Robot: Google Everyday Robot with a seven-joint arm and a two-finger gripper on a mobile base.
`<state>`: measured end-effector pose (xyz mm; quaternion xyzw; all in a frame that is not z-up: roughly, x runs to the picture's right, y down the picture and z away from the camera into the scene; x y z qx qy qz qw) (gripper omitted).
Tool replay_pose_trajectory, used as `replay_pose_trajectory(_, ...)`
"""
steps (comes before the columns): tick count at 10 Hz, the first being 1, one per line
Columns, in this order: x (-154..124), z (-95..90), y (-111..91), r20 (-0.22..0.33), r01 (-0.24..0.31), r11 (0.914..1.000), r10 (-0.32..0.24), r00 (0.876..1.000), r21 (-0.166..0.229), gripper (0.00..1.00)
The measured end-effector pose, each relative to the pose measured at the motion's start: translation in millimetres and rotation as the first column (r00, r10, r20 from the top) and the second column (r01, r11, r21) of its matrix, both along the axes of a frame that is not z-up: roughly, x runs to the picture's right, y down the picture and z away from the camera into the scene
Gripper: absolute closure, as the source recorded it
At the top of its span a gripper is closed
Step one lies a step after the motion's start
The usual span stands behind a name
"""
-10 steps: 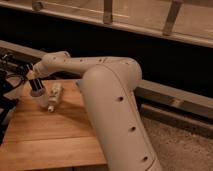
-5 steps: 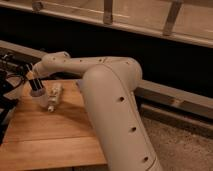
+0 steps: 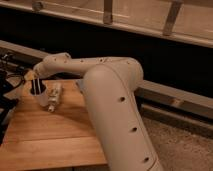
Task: Place the eraser in the ceramic cup
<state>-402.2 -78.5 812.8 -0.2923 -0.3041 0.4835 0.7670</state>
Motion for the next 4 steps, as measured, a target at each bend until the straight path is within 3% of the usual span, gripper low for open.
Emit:
replay_pose_trajectory(2,2.3,1.4,2.5,-0.02,-0.012,0.9995,0.012,1.0,-0.03,0.2)
replay_pose_trajectory(4,-0.7,0.3,1.1,-0.013,-0.007,0.9999,0.007,1.0,-0.014,0.2)
